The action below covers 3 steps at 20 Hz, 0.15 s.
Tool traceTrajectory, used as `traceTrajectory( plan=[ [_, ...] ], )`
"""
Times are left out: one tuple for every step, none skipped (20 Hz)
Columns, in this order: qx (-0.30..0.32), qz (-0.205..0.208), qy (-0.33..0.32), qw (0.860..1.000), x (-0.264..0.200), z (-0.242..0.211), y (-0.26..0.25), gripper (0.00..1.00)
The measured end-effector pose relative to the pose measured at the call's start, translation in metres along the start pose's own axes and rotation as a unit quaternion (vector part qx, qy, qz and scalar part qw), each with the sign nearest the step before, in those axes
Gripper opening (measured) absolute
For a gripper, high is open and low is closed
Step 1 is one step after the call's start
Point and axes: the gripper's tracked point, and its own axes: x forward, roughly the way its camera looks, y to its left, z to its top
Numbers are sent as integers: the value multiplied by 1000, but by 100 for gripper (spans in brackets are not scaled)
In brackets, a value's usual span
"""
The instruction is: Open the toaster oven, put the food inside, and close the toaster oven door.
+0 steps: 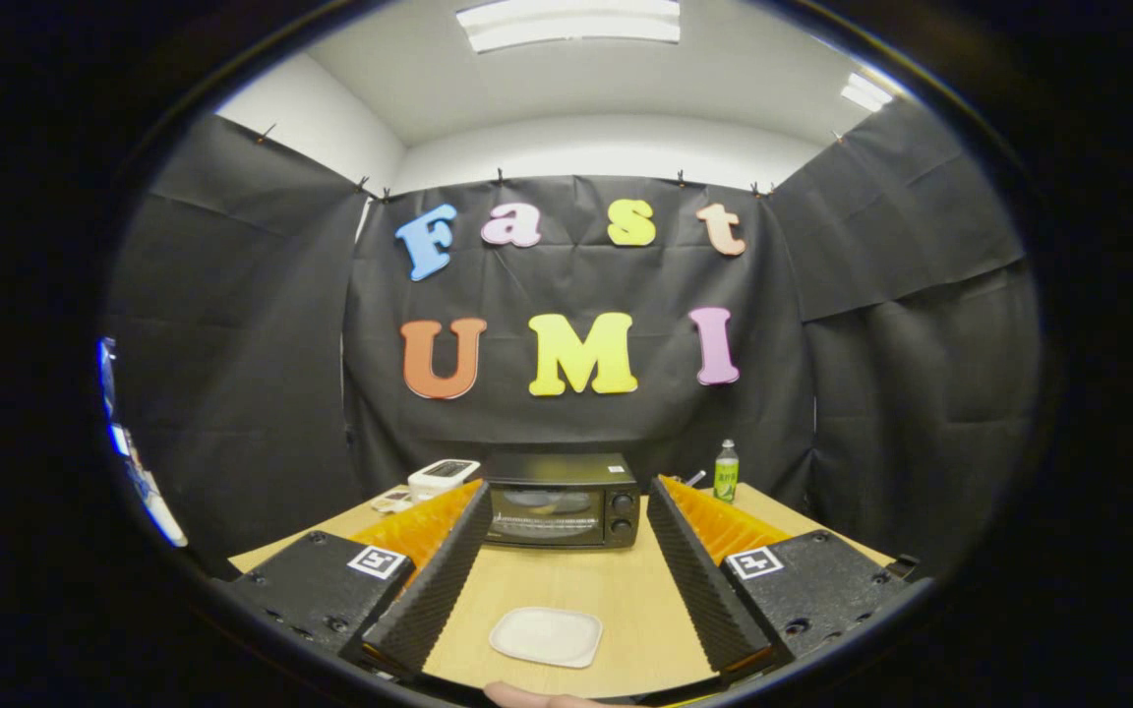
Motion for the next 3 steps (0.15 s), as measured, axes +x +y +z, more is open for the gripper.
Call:
traceTrajectory(
  plan=[
    [3,1,1,1000,1,-1,0,100],
    [5,0,4,1000,1,-3,0,100],
    [8,1,9,1000,2,-5,-1,100]
  ],
)
